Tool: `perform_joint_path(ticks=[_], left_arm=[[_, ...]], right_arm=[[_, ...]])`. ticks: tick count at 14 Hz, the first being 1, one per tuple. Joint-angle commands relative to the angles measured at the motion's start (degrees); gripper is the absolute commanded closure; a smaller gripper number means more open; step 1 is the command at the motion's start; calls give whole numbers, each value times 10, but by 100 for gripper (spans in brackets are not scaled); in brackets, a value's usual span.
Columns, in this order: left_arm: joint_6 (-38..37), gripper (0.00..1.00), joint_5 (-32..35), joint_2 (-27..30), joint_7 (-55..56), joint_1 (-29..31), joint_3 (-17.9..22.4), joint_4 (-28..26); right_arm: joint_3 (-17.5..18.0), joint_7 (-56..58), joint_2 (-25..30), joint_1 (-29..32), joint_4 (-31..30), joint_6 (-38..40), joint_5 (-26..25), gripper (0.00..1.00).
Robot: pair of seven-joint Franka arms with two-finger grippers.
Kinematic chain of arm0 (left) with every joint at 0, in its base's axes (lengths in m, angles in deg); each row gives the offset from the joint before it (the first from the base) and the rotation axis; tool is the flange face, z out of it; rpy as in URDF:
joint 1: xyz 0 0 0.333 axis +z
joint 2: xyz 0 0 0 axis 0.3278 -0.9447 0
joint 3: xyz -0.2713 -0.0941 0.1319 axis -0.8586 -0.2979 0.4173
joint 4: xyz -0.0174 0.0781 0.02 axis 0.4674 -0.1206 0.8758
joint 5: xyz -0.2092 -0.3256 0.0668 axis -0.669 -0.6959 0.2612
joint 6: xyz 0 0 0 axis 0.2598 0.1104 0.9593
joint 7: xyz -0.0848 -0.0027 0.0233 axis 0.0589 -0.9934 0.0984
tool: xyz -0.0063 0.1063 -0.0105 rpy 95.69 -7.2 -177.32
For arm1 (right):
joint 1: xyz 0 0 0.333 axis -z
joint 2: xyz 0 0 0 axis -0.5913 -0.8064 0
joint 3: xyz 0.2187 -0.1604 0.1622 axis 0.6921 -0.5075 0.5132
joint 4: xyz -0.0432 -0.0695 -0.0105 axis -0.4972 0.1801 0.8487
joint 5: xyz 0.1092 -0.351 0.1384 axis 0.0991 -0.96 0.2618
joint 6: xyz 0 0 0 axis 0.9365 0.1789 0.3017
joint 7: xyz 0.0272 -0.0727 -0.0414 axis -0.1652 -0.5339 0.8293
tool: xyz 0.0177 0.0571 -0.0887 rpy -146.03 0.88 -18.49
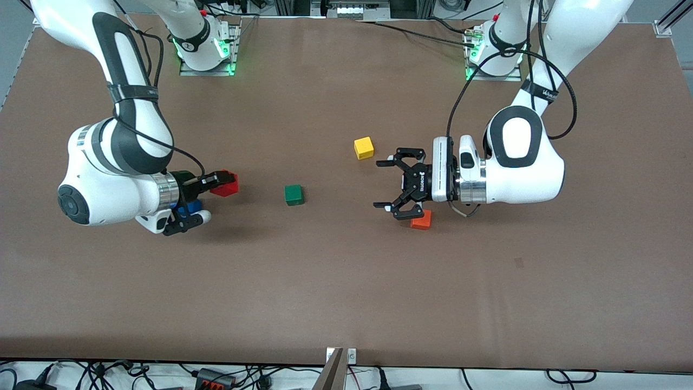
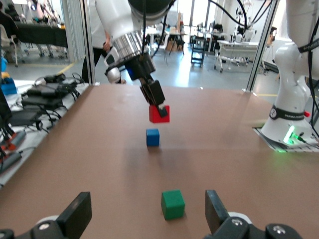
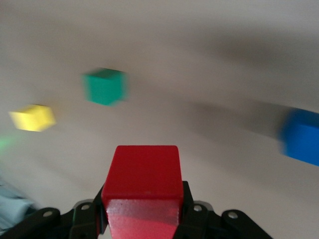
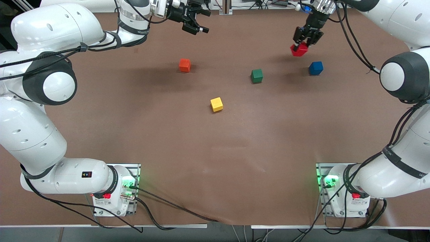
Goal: Pass red block to right arm, stack on blue
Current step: 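Move the red cube over the blue cube while the left gripper withdraws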
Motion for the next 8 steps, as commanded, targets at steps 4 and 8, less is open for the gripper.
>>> perform_joint_path(ticks=[4, 8], left_arm=[[-16, 0, 176, 9, 154, 22, 1, -4], [-43, 0, 305, 6, 279, 55, 16, -6]], right_arm=[[-7, -12, -10, 17, -22, -65, -139, 100], [-11, -41, -37, 27, -30, -76, -165, 100]])
